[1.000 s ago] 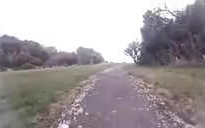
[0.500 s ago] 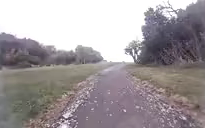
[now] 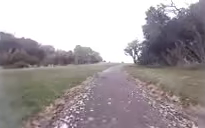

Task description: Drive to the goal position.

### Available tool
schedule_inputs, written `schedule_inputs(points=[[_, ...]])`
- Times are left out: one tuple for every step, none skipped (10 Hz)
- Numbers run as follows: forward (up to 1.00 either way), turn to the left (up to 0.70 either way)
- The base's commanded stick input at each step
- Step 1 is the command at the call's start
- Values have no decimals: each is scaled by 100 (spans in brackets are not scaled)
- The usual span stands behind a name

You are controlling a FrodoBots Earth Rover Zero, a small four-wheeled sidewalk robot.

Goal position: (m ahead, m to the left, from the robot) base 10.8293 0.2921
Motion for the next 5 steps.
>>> schedule_inputs(points=[[100,0],[100,-1],[100,-9],[100,-16],[100,-26]])
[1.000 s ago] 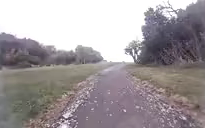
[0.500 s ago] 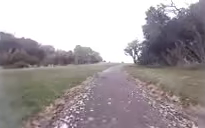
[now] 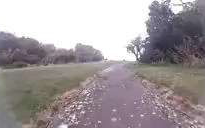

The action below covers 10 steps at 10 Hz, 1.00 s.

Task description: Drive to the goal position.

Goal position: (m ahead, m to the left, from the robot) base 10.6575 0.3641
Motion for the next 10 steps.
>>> schedule_inputs(points=[[100,-9],[100,0],[100,0],[100,-4],[100,-16],[100,-28],[100,-24],[100,-8],[100,0],[100,0]])
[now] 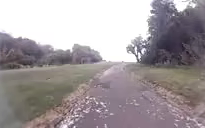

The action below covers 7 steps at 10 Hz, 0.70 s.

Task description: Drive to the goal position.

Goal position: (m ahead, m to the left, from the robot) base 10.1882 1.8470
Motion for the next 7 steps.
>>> schedule_inputs(points=[[100,-4],[100,-5],[100,-6],[100,-5],[100,-5],[100,-5],[100,-5]])
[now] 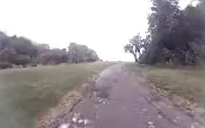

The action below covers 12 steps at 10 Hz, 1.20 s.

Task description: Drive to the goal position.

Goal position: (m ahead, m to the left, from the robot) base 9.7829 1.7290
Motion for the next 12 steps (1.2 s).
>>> schedule_inputs(points=[[100,-5],[100,-5],[100,-5],[100,-13],[100,-23],[100,-39],[100,-39],[100,-39],[100,-39],[100,-38],[100,-20],[100,-2]])
